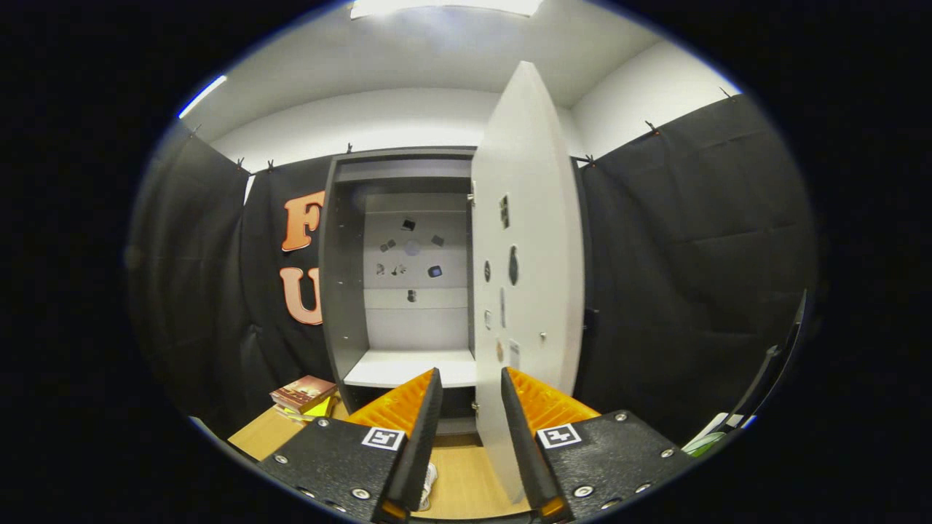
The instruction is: Open the shoe cabinet door, grab the shoes and put them into the shoe cabinet, then close the shoe cabinet door.
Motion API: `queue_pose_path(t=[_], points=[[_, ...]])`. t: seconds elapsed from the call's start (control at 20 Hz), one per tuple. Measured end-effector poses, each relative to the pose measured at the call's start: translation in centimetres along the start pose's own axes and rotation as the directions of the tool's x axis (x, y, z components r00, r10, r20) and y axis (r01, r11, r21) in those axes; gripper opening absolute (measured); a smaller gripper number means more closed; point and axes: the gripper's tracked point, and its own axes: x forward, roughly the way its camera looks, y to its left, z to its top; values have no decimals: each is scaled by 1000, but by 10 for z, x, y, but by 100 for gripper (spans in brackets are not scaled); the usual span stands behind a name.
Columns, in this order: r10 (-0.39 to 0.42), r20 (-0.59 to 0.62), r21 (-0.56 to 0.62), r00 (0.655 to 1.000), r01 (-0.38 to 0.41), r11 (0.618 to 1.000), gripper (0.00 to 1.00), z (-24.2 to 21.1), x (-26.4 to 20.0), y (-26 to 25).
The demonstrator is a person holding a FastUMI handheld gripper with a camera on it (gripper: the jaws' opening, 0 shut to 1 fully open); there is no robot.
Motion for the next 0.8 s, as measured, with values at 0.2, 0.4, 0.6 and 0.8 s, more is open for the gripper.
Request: queue_pose_path(t=[0.2, 0.4, 0.6, 0.8], points=[[42, -4, 15, 999, -42, 999, 77, -5, 7, 39], [91, -26, 13, 996, -91, 996, 88, -16, 17, 80], [112, -23, 16, 993, -112, 994, 93, -23, 31, 112], [109, -59, 19, 992, -108, 994, 93, -45, 40, 130]])
